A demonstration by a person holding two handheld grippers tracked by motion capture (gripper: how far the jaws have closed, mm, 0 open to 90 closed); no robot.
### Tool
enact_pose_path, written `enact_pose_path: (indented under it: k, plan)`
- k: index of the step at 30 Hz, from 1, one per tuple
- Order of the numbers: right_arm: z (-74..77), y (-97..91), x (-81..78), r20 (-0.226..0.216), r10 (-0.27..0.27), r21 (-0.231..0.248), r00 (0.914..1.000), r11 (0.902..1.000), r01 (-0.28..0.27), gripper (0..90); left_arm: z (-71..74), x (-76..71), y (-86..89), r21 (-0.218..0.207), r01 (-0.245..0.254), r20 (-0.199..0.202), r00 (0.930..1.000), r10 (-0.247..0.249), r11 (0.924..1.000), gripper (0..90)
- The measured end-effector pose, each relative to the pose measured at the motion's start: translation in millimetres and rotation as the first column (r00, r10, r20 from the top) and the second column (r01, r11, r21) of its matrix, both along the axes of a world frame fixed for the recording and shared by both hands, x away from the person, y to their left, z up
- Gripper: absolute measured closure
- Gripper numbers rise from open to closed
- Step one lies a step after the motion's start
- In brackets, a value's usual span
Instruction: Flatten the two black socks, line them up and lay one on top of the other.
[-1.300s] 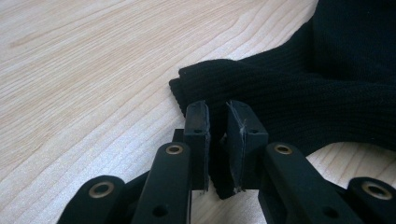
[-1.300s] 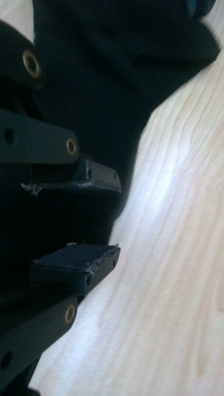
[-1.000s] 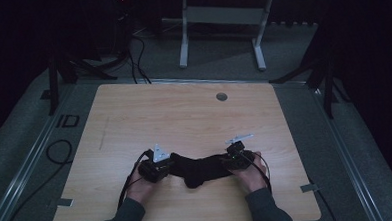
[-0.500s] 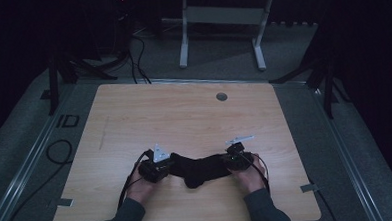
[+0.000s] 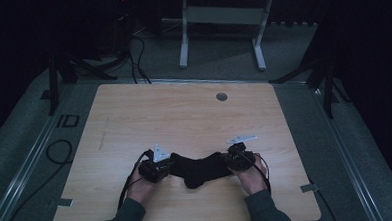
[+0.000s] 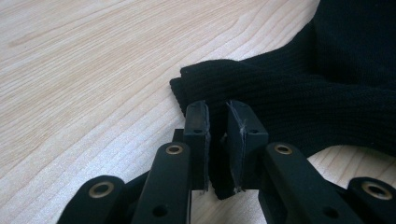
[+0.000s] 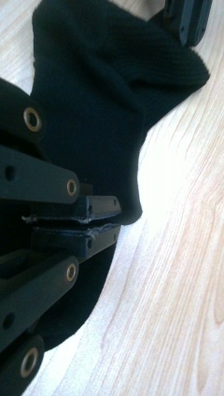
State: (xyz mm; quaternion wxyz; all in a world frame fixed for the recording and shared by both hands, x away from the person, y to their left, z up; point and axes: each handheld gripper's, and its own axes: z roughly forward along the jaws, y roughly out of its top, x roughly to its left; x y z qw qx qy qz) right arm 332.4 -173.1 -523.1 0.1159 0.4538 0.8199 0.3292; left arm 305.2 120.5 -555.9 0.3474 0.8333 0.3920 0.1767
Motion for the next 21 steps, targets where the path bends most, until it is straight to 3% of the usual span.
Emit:
enact_pose_path:
  k: [21]
  plan:
    - [28.7,-0.9,-13.7,0.064,0.036,0.042,0.9973,0.9984,-0.039,85.5,0.0,0.1,-0.1,-0.001,0.002,-0.002,1.0000,-0.002,1.0000,78.9]
